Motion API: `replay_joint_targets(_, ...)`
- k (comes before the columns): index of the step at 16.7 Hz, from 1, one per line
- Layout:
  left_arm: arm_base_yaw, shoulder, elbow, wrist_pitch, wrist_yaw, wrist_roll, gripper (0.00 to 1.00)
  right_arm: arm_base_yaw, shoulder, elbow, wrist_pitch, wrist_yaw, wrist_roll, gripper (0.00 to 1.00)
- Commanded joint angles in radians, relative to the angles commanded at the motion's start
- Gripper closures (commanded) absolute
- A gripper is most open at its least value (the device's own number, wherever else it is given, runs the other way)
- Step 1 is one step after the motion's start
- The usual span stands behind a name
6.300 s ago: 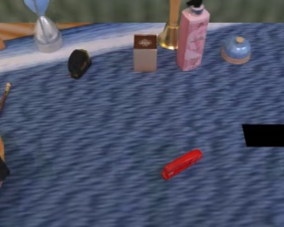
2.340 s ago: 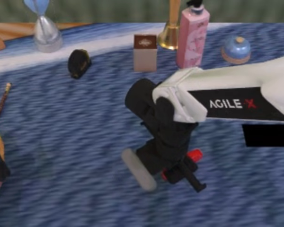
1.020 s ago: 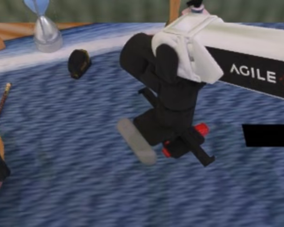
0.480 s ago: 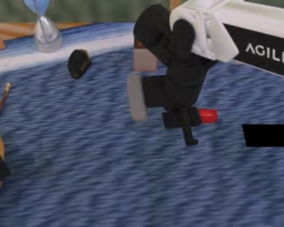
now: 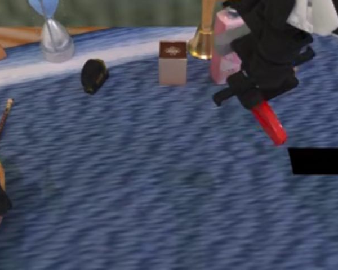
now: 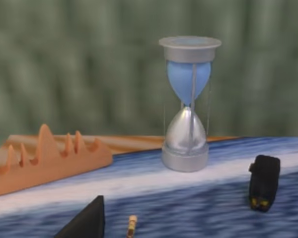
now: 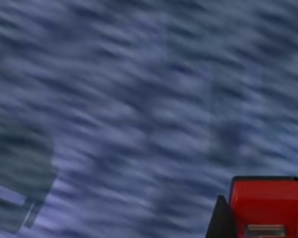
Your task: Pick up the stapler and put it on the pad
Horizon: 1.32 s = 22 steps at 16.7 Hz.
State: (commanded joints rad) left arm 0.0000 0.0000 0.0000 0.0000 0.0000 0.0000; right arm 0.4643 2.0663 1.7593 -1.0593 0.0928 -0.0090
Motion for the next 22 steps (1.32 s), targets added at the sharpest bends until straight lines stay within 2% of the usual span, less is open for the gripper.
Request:
replay_joint_targets(6, 0.000, 0.000, 0.000, 0.000, 0.000, 0.000, 0.00, -0.195, -0.006, -0.053, -0.041, 0.000, 0.725, 1.00)
replay_joint_targets(10, 0.000, 0.000, 0.000, 0.000, 0.000, 0.000, 0.00, -0.318, -0.034, -0.098, -0.079, -0.027, 1.118, 1.00)
replay_joint_targets(13, 0.000, 0.000, 0.000, 0.000, 0.000, 0.000, 0.00, -0.396, -0.065, -0.131, -0.104, -0.057, 1.358, 1.00)
replay_joint_targets(17, 0.000, 0.000, 0.000, 0.000, 0.000, 0.000, 0.00, -0.463, -0.100, -0.166, -0.126, -0.091, 1.538, 1.00)
replay_joint_targets(22, 0.000, 0.000, 0.000, 0.000, 0.000, 0.000, 0.00, -0.477, -0.108, -0.173, -0.131, -0.099, 1.572, 1.00)
